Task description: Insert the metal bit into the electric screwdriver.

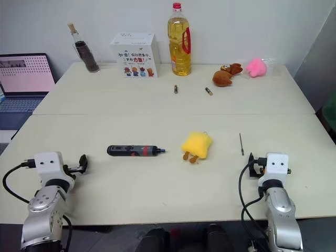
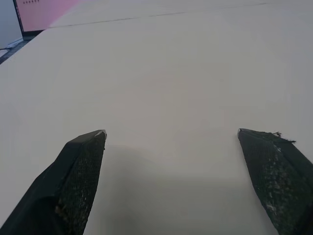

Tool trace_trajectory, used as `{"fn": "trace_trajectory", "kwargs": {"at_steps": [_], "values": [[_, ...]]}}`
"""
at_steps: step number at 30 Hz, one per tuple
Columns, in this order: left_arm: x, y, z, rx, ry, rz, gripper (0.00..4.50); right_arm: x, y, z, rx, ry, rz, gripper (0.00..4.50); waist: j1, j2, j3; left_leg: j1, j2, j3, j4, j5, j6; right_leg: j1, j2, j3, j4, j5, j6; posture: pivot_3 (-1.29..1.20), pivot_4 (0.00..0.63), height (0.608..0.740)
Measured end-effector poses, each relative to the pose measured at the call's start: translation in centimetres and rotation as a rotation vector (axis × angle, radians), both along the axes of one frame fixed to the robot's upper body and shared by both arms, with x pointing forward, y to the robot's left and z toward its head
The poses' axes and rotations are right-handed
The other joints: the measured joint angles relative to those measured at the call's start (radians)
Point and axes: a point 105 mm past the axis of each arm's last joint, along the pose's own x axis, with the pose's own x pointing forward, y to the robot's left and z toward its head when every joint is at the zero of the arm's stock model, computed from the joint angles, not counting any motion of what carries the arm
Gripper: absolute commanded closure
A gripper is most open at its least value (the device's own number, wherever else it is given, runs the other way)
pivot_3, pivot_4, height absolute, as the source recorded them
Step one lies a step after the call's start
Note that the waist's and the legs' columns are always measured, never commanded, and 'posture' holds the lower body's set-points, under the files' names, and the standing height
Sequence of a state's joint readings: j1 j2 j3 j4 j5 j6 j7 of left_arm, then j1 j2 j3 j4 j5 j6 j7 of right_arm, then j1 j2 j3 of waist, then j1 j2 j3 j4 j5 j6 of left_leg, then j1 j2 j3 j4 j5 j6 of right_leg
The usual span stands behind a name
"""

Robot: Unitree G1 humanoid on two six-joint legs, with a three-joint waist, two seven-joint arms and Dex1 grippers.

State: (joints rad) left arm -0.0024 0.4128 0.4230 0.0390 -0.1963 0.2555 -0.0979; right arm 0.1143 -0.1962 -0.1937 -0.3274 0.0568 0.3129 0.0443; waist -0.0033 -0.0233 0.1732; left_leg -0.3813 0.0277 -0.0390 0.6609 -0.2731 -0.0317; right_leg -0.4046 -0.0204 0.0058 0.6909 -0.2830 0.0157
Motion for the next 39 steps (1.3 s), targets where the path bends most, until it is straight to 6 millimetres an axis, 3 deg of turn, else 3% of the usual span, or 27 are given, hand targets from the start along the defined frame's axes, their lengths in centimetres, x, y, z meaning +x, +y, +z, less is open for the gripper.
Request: {"fn": "trace_trajectory", "kwargs": {"at_steps": [10,14,17,18,19,21,24,26,28,31,34,39], "values": [[-0.5,0.2,0.2,-0.051,-0.024,-0.024,0.01,0.1,0.0,0.9,-0.128,0.001,0.108,0.0,-0.001,0.0,0.0,0.0,0.0,0.001,0.0,0.0,0.0,0.0,0.0,0.0,0.0,0.0,0.0,0.0,0.15,0.74],[-0.4,0.5,1.2,-0.084,-0.05,-0.086,0.01,0.1,0.6,1.2,-0.21,-0.002,0.203,0.0,-0.001,0.0,0.0,0.0,0.0,0.004,0.0,0.0,0.0,0.0,0.0,0.0,0.0,0.0,0.0,0.0,0.15,0.74],[0.4,0.4,3.5,-0.037,-0.038,-0.211,0.01,0.1,1.4,1.7,-0.315,-0.005,0.334,0.0,0.0,-0.001,0.0,0.0,-0.001,0.005,0.0,0.0,0.0,0.0,0.001,0.0,-0.001,0.0,0.0,0.0,0.15,0.74],[1.6,-0.8,5.8,-0.011,-0.019,-0.368,0.01,0.1,2.5,1.7,-0.418,0.011,0.496,0.0,0.002,-0.003,0.002,-0.001,-0.002,0.005,0.001,0.0,0.0,0.0,0.002,-0.001,-0.002,0.0,0.0,0.0,0.15,0.74],[1.9,-1.1,7.0,0.006,-0.03,-0.413,0.01,0.1,2.8,1.9,-0.449,0.011,0.539,0.0,0.002,-0.004,0.003,-0.001,-0.002,0.005,0.001,0.0,0.0,0.0,0.002,-0.002,-0.002,0.0,0.0,0.0,0.15,0.74],[3.2,-3.4,11.4,0.054,-0.07,-0.597,0.01,0.0,4.1,2.6,-0.595,-0.01,0.716,0.0,0.002,-0.005,0.002,-0.001,-0.001,0.006,0.001,0.0,0.0,0.001,0.002,-0.001,-0.004,0.0,0.0,0.0,0.15,0.74],[3.4,-7.4,15.3,0.132,-0.071,-0.846,0.01,0.0,5.8,2.9,-0.745,-0.048,0.913,0.0,-0.004,-0.004,0.002,0.0,-0.001,0.01,-0.001,0.0,0.001,0.001,0.002,0.003,-0.008,0.0,0.001,0.0,0.15,0.74],[3.0,-9.9,15.0,0.141,-0.013,-0.99,0.01,0.3,6.5,2.7,-0.795,-0.06,0.986,0.0,-0.012,-0.003,0.002,0.0,-0.001,0.013,-0.001,-0.001,0.001,0.001,0.002,0.005,-0.009,0.001,0.001,0.0,0.15,0.74],[2.1,-13.1,13.0,0.113,0.098,-1.174,0.01,0.8,7.6,2.0,-0.856,-0.07,1.076,0.0,-0.027,-0.005,0.003,-0.001,-0.001,0.014,-0.001,-0.001,0.001,0.0,0.003,0.007,-0.009,0.001,0.002,0.0,0.15,0.74],[0.7,-16.1,11.6,0.098,0.182,-1.368,0.01,1.2,9.2,1.4,-0.941,-0.092,1.172,0.0,-0.03,-0.005,0.004,-0.001,0.0,0.014,-0.001,-0.001,0.001,-0.001,0.004,0.007,-0.008,0.001,0.002,0.0,0.15,0.74],[0.0,-17.5,11.8,0.124,0.197,-1.463,0.01,1.9,10.7,1.3,-1.007,-0.134,1.227,0.0,-0.029,-0.005,0.004,0.0,0.0,0.013,0.0,-0.002,0.001,-0.001,0.005,0.007,-0.008,0.002,0.0,0.0,0.15,0.74],[0.0,-17.9,11.7,0.127,0.197,-1.488,0.01,3.5,12.3,1.5,-1.068,-0.198,1.227,0.0,-0.031,-0.006,0.004,0.001,0.001,0.014,0.001,-0.002,0.002,0.0,0.008,0.008,-0.008,0.003,-0.002,0.0,0.15,0.74]]}}
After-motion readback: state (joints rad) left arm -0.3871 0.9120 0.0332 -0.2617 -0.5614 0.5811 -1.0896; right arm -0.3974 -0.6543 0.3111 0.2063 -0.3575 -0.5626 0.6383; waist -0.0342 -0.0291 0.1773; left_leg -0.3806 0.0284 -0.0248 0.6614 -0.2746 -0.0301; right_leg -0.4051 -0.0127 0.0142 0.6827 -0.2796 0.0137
